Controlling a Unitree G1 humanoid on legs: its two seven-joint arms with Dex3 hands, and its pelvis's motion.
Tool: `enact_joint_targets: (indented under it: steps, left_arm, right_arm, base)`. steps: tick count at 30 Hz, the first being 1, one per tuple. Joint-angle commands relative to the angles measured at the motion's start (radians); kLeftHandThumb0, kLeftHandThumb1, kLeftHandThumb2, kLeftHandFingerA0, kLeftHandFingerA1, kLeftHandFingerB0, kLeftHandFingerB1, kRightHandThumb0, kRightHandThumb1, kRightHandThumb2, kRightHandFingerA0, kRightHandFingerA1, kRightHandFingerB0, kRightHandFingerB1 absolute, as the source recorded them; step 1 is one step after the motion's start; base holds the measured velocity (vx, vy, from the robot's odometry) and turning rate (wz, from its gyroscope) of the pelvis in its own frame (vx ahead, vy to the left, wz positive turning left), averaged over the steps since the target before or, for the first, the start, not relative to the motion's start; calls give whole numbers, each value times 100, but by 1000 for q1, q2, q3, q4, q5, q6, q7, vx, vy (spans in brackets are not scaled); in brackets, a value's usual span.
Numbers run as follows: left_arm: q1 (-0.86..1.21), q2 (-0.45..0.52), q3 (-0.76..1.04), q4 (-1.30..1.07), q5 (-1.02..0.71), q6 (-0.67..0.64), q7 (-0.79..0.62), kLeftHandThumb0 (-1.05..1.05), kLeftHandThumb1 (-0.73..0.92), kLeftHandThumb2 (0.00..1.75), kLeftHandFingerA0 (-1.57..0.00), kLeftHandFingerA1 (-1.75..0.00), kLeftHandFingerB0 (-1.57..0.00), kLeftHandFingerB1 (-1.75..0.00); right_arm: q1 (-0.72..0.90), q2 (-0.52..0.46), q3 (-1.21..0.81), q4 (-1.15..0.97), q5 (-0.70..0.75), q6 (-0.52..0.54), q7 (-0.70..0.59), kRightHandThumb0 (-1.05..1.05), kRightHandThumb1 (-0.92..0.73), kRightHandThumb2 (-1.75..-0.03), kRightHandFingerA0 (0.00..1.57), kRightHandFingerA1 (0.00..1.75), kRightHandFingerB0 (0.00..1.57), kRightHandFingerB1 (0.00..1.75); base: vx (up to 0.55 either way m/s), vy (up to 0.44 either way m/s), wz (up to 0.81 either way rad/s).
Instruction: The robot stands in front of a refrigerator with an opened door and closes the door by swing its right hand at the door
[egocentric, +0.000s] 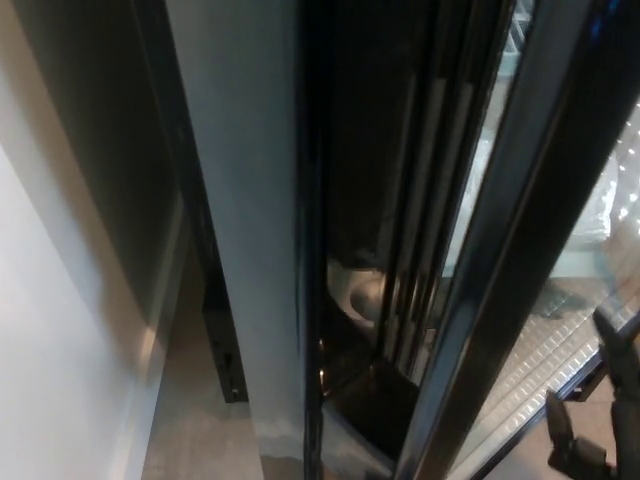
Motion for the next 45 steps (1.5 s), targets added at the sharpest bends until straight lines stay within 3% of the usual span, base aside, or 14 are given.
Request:
enact_joint_targets:
  steps: [1, 4, 5, 9, 10, 15, 16, 22, 26, 32, 41, 42, 44, 45]
  left_arm:
    - [35, 26, 4, 27, -1, -38, -8, -52, 81, 63, -32, -48, -27, -40]
    - [38, 26, 2, 26, 2, -41, -3, -53, 81, 63, -32, -49, -28, -41]
    - [35, 25, 3, 29, 1, -42, -2, -51, 81, 63, -32, -47, -27, -40]
    - [34, 28, 9, 22, -6, -41, -10, -52, 81, 63, -32, -48, -27, -40]
    - [33, 28, 6, 20, -2, -39, -8, -52, 81, 63, -32, -47, -27, -40]
    - [33, 29, 5, 21, -1, -45, -7, -52, 81, 63, -33, -49, -28, -41]
    - [33, 27, 3, 18, 0, -46, -5, -52, 81, 63, -33, -49, -28, -41]
    - [25, 19, 2, 16, 0, -43, -1, -56, 61, 98, -32, -59, -19, -50]
    - [20, 17, 5, 21, -3, -42, -5, -53, 80, 63, -33, -49, -28, -40]
    - [16, 12, -2, 21, 3, -41, -4, -54, 61, 99, -34, -61, -19, -51]
    - [10, 22, -4, 33, 8, -38, -11, -53, 61, 99, -34, -61, -19, -51]
    - [17, 24, -4, 31, 7, -44, -10, -52, 60, 100, -36, -62, -19, -52]
    - [27, 25, -4, 25, 5, -46, -15, -54, 61, 99, -35, -61, -19, -51]
    - [29, 24, -4, 25, 4, -46, -16, -55, 61, 98, -33, -60, -19, -50]
  right_arm:
    - [-45, 209, 84, -952, -302, -549, -167, -51, -83, -64, 25, 31, 23, 29]
    - [-212, 168, 55, -860, -360, -578, -209, -74, -85, -66, 38, 51, 25, 33]
    - [-266, 141, 91, -892, -544, -423, -244, -88, -56, -103, 1, 43, 5, 41]
    - [-270, 105, 216, -941, -901, -174, -340, -80, -53, -102, 0, 34, 1, 40]
    - [-229, 122, 245, -942, -864, -188, -292, -81, -75, -64, 0, 32, 8, 35]
    - [-248, 19, 358, -719, -639, -226, -16, -71, -83, -64, 0, 15, 7, 24]
    - [-300, 17, 375, -651, -651, -200, -20, -79, -67, -99, 0, 17, 7, 26]
    - [-626, 5, 443, -253, -691, 12, 8, -72, -83, -67, 10, 22, 11, 23]
    - [-751, 4, 475, -82, -665, 78, 38, -78, -68, -99, 4, 23, 10, 31]
    - [-1051, 15, 577, 446, -658, 192, 58, -74, -65, -98, 2, 35, 7, 39]
    - [-994, -30, 621, 498, -622, 190, 17, -36, -50, -107, 0, 48, 0, 46]
    - [-959, -43, 635, 479, -617, 179, 12, -73, -84, -67, 18, 28, 20, 28]
    - [-914, -63, 658, 455, -620, 168, 2, -73, -85, -67, 20, 28, 20, 27]
    - [-895, -76, 674, 447, -624, 163, 0, -35, -51, -108, 0, 47, 0, 46]
  base:
    - [0, 0, 0]
    - [0, 0, 0]
    - [0, 0, 0]
    - [0, 0, 0]
    - [0, 0, 0]
    - [0, 0, 0]
    - [0, 0, 0]
    - [0, 0, 0]
    - [0, 0, 0]
    - [0, 0, 0]
    - [0, 0, 0]
    - [0, 0, 0]
    - [0, 0, 0]
    - [0, 0, 0]
